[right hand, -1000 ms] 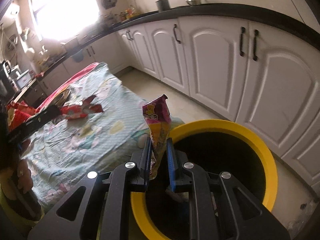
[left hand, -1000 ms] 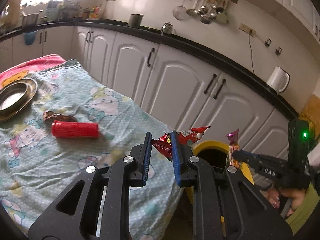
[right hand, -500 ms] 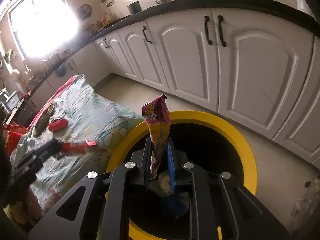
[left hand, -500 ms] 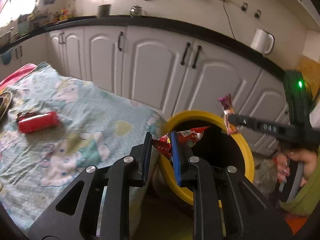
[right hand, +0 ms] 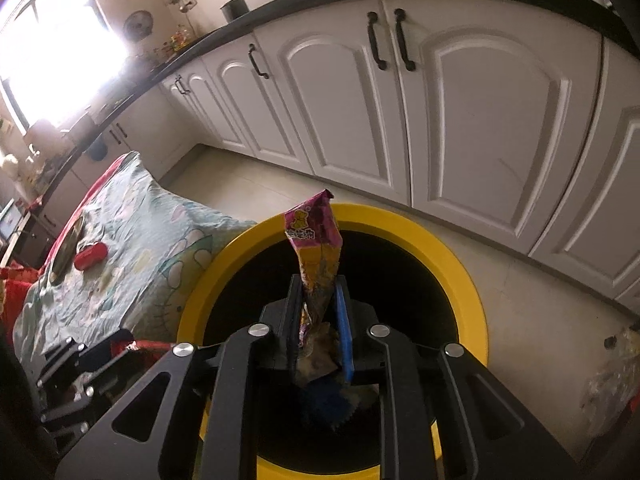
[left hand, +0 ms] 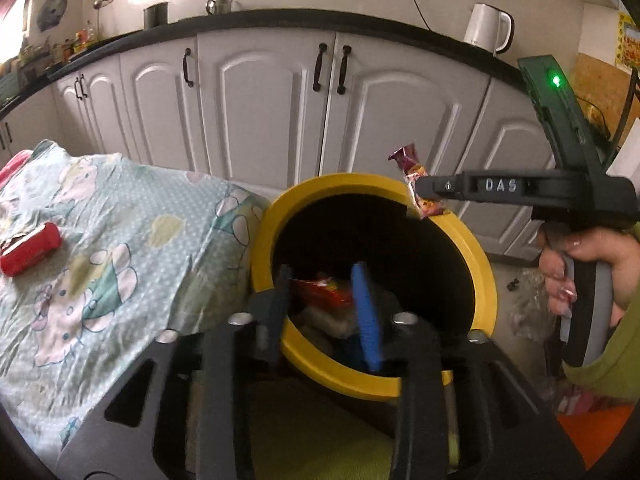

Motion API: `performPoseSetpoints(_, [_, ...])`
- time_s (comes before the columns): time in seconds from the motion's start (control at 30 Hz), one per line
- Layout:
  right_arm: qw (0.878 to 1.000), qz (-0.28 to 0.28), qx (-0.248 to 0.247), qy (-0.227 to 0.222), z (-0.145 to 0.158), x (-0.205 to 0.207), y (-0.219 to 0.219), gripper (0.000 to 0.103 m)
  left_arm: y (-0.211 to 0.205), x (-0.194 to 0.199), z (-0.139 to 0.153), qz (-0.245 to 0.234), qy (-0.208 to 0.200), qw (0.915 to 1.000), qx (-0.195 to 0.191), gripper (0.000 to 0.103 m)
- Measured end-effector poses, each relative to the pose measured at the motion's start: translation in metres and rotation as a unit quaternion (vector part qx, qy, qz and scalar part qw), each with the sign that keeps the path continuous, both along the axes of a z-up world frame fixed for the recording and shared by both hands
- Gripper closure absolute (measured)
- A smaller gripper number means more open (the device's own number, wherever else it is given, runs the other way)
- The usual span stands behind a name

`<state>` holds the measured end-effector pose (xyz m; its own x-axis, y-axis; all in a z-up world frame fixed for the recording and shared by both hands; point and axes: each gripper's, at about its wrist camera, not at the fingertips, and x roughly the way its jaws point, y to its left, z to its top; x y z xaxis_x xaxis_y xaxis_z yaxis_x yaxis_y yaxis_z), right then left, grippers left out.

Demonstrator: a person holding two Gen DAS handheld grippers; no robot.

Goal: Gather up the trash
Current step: 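Open both grippers over the bin to drop the red wrapper and candy stick, then move the left gripper to the brown chocolate wrapper while the right approaches the red snack tube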

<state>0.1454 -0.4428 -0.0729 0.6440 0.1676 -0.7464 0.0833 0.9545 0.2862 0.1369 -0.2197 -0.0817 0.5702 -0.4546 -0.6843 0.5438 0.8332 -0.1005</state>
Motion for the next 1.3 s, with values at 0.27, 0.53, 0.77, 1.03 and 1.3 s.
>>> performPoseSetpoints(0.27, [1.000, -0.021, 0.014, -0.008, 0.003, -0.002, -0.008, 0.053, 0.023, 0.005, 0.002, 0.041, 0.011, 0.9987, -0.028, 0.024])
performPoseSetpoints(0.53, [0.999, 0.016, 0.016, -0.036, 0.017, -0.003, 0.014, 0.046, 0.079, 0.019, 0.028, 0.137, -0.014, 0.9882, -0.067, 0.011])
performPoseSetpoints(0.77, [0.996, 0.062, -0.005, -0.070, 0.032, -0.006, 0.050, 0.033, 0.126, 0.023, 0.040, 0.202, -0.027, 0.9753, -0.085, 0.011])
performPoseSetpoints(1.03, [0.987, 0.124, -0.035, -0.098, 0.046, -0.007, 0.097, 0.023, 0.172, 0.026, 0.048, 0.255, -0.035, 0.9611, -0.100, 0.011])
performPoseSetpoints(1.3, [0.970, 0.212, -0.051, -0.106, 0.049, 0.004, 0.159, 0.021, 0.222, 0.033, 0.051, 0.312, -0.031, 0.9425, -0.117, 0.011])
